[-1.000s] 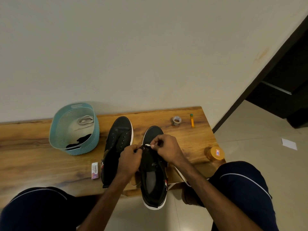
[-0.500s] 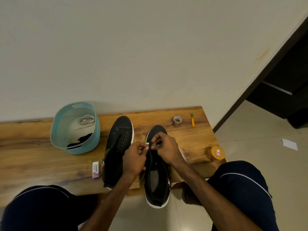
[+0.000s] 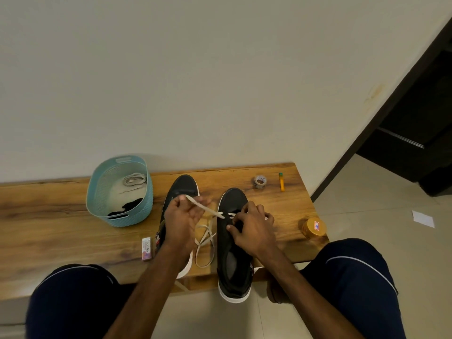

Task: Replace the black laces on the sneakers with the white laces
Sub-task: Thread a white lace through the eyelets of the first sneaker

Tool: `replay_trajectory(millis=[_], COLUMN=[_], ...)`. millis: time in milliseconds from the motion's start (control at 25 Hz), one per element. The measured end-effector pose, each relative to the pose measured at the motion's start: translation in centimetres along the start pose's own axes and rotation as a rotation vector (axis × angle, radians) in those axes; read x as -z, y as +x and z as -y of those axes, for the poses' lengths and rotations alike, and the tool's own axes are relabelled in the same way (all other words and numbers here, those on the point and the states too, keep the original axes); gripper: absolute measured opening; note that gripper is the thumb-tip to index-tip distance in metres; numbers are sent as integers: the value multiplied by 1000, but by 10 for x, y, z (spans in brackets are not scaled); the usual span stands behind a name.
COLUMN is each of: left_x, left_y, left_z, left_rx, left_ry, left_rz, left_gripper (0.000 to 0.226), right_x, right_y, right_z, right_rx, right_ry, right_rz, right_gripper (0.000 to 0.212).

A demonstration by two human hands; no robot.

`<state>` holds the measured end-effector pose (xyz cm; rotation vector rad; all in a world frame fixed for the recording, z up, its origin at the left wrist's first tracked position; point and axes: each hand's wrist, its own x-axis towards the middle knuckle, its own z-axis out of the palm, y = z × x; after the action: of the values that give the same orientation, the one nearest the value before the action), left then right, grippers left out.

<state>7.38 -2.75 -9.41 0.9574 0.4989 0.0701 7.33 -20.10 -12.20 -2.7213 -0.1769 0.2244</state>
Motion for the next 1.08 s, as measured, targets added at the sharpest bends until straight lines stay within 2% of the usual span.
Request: replay_trajectory(millis=[40,80,120,200,240,280,320,360,440,520,560,600,640,680,800,840,880,920,1080], left_x=[3,7,12,19,21,19,17,14,9,3,0,-1,-1,1,12,13,10,10,24], left_y=[3,8,11,11,10,7,5,4,5,2,-2,-6,-7,-6,-4,-5,-8,-7,0], left_z=[-9,-11,-9,13,26,35,40,40,24,-3,-17,-26,-30,-30,8,22,28,28,-12], left_rx=[-6,-62,-156,-331,-361,-382,-405,-405,-340,-178,-98,-57,-49,-69,-236,-273,-296,-257,60], left_ry=[-49,98,442,1314,1636,1791,1772,1602,1002,298,32,-78,-14,251,1674,1926,2011,1972,1427], left_rz=[-16,-24,2,168,254,278,272,266,260,292,310,294,259,238,292,315,337,361,731], left_gripper=[20,21,21,24,25,25,23,21,21,25,27,28,29,32,42,42,37,32,28], right_x=[-2,-3,-4,-7,-8,-9,-10,-10,-11,-11,-11,-11,-11,-11,-13,-14,-14,-13,-12], right_y=[-1,-3,-4,-5,-5,-5,-5,-5,-5,-5,-5,-5,-5,-5,-5,-5,-5,-5,-4], right_z=[-1,-2,-1,-2,-2,-2,-2,-2,-2,-2,-2,-2,-2,-2,-2,-2,-2,-2,0], right_rx=[-5,-11,-21,-40,-51,-60,-61,-64,-68,-70,-70,-72,-73,-73,-76,-79,-82,-85,-92], right_ry=[12,39,80,157,180,190,195,198,214,232,241,245,245,242,233,227,221,214,174], right_rz=[-7,-12,-8,-11,-14,-20,-23,-22,-14,-5,-6,-10,-14,-17,-25,-31,-34,-35,-39], right_gripper=[28,26,23,19,17,16,16,14,13,13,12,12,12,12,13,13,14,14,15])
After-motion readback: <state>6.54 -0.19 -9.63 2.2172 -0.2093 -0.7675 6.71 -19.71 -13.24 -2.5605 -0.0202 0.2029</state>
